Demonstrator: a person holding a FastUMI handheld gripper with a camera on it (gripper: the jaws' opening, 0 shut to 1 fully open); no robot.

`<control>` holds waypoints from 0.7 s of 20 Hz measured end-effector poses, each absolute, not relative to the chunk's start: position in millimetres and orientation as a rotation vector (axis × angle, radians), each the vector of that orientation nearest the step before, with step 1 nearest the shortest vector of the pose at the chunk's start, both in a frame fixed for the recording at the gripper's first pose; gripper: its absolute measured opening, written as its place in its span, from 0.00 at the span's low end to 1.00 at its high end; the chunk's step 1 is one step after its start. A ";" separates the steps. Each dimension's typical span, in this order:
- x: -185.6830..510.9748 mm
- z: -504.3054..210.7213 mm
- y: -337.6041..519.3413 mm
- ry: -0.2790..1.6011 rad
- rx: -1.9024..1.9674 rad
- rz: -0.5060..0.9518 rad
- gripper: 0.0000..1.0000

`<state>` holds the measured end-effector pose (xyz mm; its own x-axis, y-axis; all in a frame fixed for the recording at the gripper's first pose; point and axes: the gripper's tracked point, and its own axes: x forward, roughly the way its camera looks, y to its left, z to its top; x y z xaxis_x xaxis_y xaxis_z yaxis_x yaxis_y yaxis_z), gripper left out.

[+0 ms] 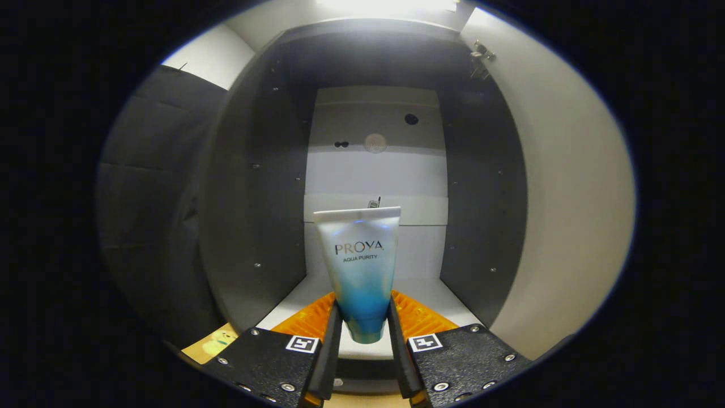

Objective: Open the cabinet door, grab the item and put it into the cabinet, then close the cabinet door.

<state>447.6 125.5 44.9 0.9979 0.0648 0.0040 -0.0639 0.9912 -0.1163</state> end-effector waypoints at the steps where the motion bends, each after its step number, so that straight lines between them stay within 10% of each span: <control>1: 467.1 39.4 124.5 -0.002 -0.121 0.063 0.44; 14: 517.9 -35.3 119.8 0.108 -0.087 0.084 0.45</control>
<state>517.9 119.8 -35.3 0.9907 0.0788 -0.1110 -0.0882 0.9927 -0.0825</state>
